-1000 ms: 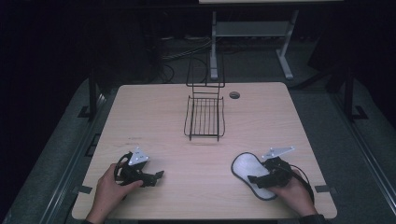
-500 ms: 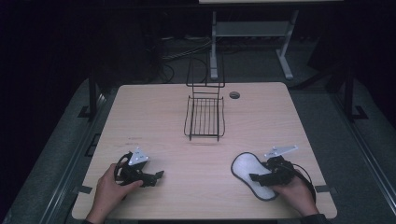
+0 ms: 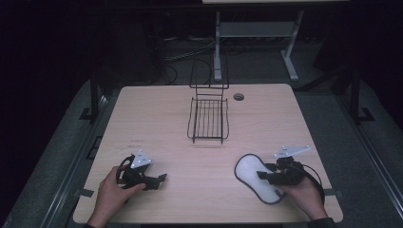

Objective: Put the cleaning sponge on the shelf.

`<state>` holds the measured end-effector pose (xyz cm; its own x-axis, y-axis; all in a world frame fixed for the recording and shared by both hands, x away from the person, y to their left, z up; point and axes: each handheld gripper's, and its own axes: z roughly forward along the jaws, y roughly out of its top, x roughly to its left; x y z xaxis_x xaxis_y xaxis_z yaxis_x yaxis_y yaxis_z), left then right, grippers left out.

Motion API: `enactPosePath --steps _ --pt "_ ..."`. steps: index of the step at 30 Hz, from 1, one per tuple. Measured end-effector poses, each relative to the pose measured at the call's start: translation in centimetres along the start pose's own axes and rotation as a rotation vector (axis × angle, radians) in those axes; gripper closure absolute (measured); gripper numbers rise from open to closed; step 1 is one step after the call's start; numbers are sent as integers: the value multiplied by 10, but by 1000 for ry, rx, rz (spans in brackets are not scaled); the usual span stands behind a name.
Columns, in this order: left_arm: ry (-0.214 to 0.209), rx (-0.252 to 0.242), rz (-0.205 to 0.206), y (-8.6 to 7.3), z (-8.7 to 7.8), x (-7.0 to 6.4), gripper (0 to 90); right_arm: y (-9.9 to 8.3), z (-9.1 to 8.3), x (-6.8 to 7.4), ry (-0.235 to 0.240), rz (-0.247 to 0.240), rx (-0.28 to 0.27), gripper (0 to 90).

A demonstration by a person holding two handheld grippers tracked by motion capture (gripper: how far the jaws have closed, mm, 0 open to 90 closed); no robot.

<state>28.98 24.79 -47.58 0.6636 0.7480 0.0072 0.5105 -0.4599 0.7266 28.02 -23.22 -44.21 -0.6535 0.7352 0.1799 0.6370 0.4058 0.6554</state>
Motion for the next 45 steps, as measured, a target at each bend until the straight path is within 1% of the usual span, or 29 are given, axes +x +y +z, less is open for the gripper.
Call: enactPosePath --steps 3,12,17,23,27,29,35,45 --pt "0 0 0 0 0 0 126 1 -4 0 10 -6 -13 582" --pt "0 1 0 0 0 0 126 5 -10 2 31 -24 -59 656" --pt "0 0 0 0 0 0 126 7 -15 3 44 -24 -87 697" --pt "0 3 3 0 0 0 126 8 -19 5 75 -21 -105 770" --pt "0 3 3 0 0 0 126 9 -21 6 81 -24 -112 804" --pt "0 3 3 0 0 0 126 10 -23 7 79 -43 -116 817" --pt "0 3 3 0 0 0 126 12 -24 8 83 -55 -125 821" --pt "-1 2 -1 0 0 0 126 20 -30 5 63 -56 -148 823"
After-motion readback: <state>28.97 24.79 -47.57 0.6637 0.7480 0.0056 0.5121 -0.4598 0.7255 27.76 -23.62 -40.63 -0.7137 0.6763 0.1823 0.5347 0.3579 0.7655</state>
